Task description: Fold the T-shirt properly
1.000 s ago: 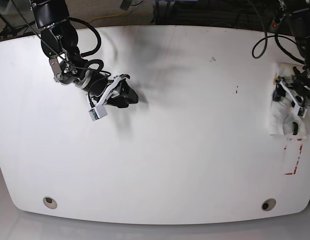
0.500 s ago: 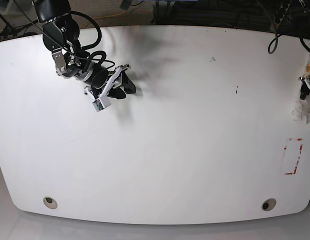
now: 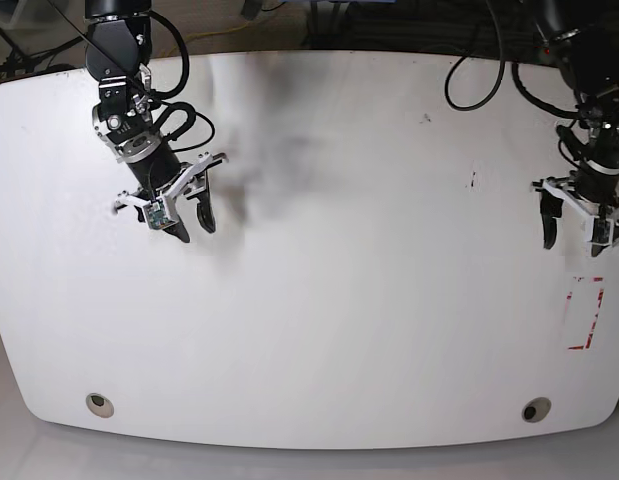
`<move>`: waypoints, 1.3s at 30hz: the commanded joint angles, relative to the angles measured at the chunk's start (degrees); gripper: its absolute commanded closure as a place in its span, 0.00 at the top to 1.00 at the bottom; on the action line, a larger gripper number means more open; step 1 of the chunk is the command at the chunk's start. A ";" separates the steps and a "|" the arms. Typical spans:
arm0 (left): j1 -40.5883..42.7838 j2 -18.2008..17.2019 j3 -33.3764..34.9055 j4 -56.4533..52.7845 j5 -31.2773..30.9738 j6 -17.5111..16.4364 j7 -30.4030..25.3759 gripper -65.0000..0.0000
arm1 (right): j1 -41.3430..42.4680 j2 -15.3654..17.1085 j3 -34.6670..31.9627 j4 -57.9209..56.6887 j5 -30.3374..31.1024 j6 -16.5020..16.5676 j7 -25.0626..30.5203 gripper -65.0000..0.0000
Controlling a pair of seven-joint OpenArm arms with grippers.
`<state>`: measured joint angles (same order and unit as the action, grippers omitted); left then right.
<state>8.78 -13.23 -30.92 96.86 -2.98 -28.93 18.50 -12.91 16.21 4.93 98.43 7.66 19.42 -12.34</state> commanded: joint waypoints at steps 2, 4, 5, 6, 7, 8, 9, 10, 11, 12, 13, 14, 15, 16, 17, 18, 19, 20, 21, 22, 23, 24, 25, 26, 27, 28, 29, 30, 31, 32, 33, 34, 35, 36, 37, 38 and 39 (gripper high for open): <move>1.91 3.08 3.80 -2.57 0.04 3.39 -9.49 0.70 | -1.12 -2.10 5.14 -2.83 -4.72 -0.21 10.71 0.36; 4.28 4.58 7.49 -4.16 0.04 6.91 -16.44 0.68 | -1.82 -3.24 7.07 -6.34 -7.44 -0.21 18.45 0.36; 4.98 5.10 8.63 -4.60 0.04 7.96 -18.28 0.66 | -2.35 -3.24 7.42 -7.40 -7.97 -0.21 20.47 0.36; 6.21 5.54 10.04 -5.03 0.04 9.28 -20.39 0.65 | -2.87 -3.24 7.95 -8.81 -8.32 -0.21 22.49 0.36; 8.06 6.33 11.80 -5.65 0.04 11.13 -22.94 0.64 | -3.75 -3.06 8.65 -10.39 -8.14 -0.21 24.87 0.36; 9.29 6.86 12.85 -5.74 0.04 12.18 -24.61 0.63 | -4.46 -3.06 9.36 -11.09 -7.88 -0.21 26.18 0.36; 10.61 7.56 13.82 -5.74 0.04 12.88 -25.49 0.64 | -5.34 -2.98 9.97 -11.44 -7.70 -0.21 26.89 0.36; 12.54 8.44 14.87 -5.39 -0.05 13.06 -25.75 0.64 | -6.74 -2.98 10.85 -11.62 -7.35 -0.21 27.33 0.36; 14.30 9.15 15.66 -4.42 -0.05 13.06 -25.75 0.63 | -8.24 -2.98 11.64 -11.62 -6.91 -0.21 27.42 0.37; 16.06 9.94 15.93 -3.72 -0.05 13.15 -25.75 0.63 | -9.73 -2.98 12.08 -11.53 -6.21 -0.21 27.50 0.37; 18.70 11.08 16.02 -2.40 -0.23 13.15 -25.75 0.63 | -11.66 -2.36 12.43 -11.44 -4.98 -0.21 27.50 0.37; 20.89 12.14 16.19 -0.99 -0.23 13.15 -25.75 0.63 | -13.25 -1.57 12.52 -11.09 -3.57 -0.21 27.50 0.37; 22.57 13.01 16.19 0.24 -0.23 13.15 -25.75 0.63 | -14.48 -1.04 12.52 -10.83 -2.34 -0.21 27.50 0.37; 25.03 14.25 16.19 1.73 -0.23 13.15 -25.75 0.63 | -16.24 -0.43 12.52 -10.48 -0.67 -0.21 27.50 0.37; 28.28 15.92 15.93 4.02 -0.23 13.15 -25.75 0.63 | -18.87 0.01 12.52 -10.13 1.35 -0.21 27.50 0.37; 30.92 17.15 15.84 5.78 -0.23 13.15 -25.58 0.63 | -20.81 0.36 12.52 -9.51 2.93 -0.21 27.50 0.37; 33.11 18.03 15.75 7.45 -0.23 13.15 -25.32 0.63 | -22.39 0.54 12.52 -8.72 3.55 -0.21 27.50 0.37; 36.72 19.08 15.75 9.73 -0.23 13.15 -24.70 0.63 | -24.85 0.72 12.52 -7.66 4.25 -0.21 27.50 0.37; 39.97 20.14 15.84 11.49 -0.23 13.15 -23.91 0.63 | -27.40 0.80 12.52 -6.43 4.51 -0.21 27.50 0.37; 42.70 20.84 16.10 12.46 -0.23 13.15 -23.38 0.63 | -29.51 0.63 12.61 -5.47 4.95 -0.30 27.50 0.37; 44.98 21.28 16.19 12.99 -0.23 13.15 -23.03 0.63 | -31.62 0.36 12.61 -4.41 5.04 -0.30 27.50 0.37; 47.62 21.81 16.19 13.34 -0.23 13.15 -22.50 0.63 | -34.43 0.28 12.61 -3.36 5.22 -0.30 27.50 0.37; 49.73 22.23 16.19 13.34 -0.31 13.15 -22.41 0.63 | -36.81 0.19 12.61 -2.56 5.66 -0.30 27.50 0.37; 51.58 22.23 16.19 13.34 -0.31 13.15 -22.33 0.63 | -39.01 -0.16 12.43 -2.04 6.10 -0.30 27.50 0.37; 53.42 22.23 16.19 13.16 -0.31 13.15 -22.24 0.63 | -41.12 -0.51 12.26 -1.51 6.54 -0.30 27.50 0.37; 55.27 22.23 16.19 12.99 -0.31 13.15 -22.06 0.63 | -43.49 -1.13 12.26 -1.16 6.54 -0.30 27.50 0.37; 56.24 22.23 16.19 12.64 -0.31 13.15 -22.06 0.63 | -44.81 -1.66 12.26 -1.16 6.54 -0.30 27.50 0.37; 57.47 22.23 16.19 11.84 -0.31 13.15 -22.06 0.63 | -46.30 -2.18 12.26 -1.16 6.54 -0.21 27.50 0.37; 58.87 22.23 16.19 10.61 -0.31 13.15 -22.06 0.63 | -48.24 -2.89 12.26 -1.33 6.54 -0.21 27.50 0.37; 59.49 22.23 16.19 9.73 -0.14 13.15 -22.06 0.63 | -49.47 -3.15 12.17 -1.51 6.45 -0.21 27.50 0.37; 59.84 22.23 16.19 8.50 -0.05 13.15 -22.06 0.63 | -50.43 -3.42 12.17 -1.69 6.45 -0.21 27.50 0.37; 60.19 21.89 15.93 6.48 0.04 13.15 -22.06 0.63 | -51.66 -3.68 11.73 -2.30 6.45 -0.21 27.24 0.37; 60.19 21.28 15.84 4.11 0.04 13.15 -22.06 0.63 | -52.81 -4.12 10.50 -3.80 6.45 -0.21 27.24 0.37; 60.02 20.66 15.84 1.56 0.04 13.15 -22.06 0.63 | -53.60 -4.12 9.01 -5.38 6.45 -0.21 27.33 0.37; 59.84 19.96 16.02 -0.73 0.04 13.15 -22.06 0.63 | -53.95 -3.94 7.69 -6.78 6.36 -0.21 27.33 0.37; 59.49 18.99 16.28 -3.98 0.04 13.15 -22.06 0.63 | -53.86 -3.06 5.58 -9.25 6.36 -0.21 27.15 0.37; 58.70 18.29 16.37 -6.27 -0.05 13.15 -22.06 0.63 | -53.42 -2.36 3.99 -11.53 6.36 -0.39 27.15 0.37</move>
<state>66.89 6.52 -14.57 93.84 -2.55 -15.59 -2.13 -65.41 12.40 11.03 90.13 13.72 18.48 13.80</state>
